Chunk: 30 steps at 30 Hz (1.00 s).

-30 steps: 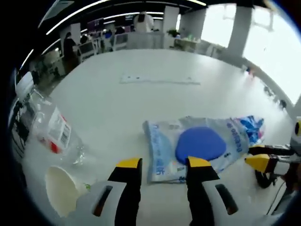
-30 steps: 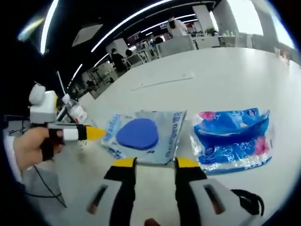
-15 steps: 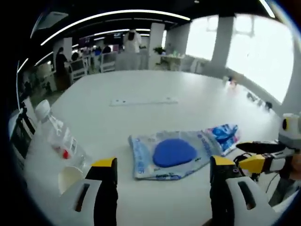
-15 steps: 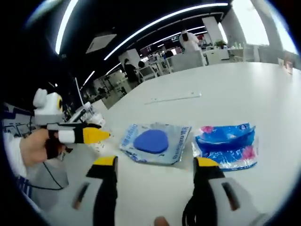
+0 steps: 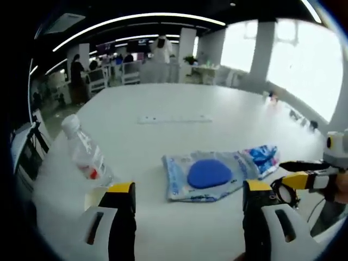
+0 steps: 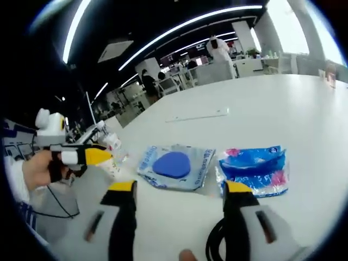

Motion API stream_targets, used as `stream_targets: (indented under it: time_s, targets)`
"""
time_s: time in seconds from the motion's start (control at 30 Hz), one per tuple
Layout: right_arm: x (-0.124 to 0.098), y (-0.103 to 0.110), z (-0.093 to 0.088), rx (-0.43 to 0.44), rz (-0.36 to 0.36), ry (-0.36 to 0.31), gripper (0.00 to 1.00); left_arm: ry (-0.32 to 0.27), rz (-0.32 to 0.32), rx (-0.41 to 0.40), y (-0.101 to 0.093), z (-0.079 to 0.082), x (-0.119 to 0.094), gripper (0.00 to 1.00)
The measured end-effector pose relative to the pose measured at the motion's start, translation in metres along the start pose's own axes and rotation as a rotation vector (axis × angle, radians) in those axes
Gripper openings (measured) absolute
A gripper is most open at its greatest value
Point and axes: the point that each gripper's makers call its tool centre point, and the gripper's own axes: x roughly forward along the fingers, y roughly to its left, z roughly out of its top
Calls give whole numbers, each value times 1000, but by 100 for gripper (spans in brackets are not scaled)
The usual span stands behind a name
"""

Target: Arrange the tabletop items into an orderly group along one side of the table until the central work area is clear of visible clutter.

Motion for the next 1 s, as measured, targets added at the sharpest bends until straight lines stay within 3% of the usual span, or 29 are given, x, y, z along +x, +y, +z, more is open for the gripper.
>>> stream_targets:
  time_s: [0.47, 0.63, 1.0]
  targets:
    - [-3, 0, 1, 1, 8, 9, 61, 10, -1, 0, 2, -5, -9, 75]
    - [-9, -4, -9, 43, 5, 39, 57, 18, 5, -3, 11, -9, -16, 75]
    - [-31, -13, -15, 43, -3, 41, 58, 36, 24, 4, 33, -23, -38, 74]
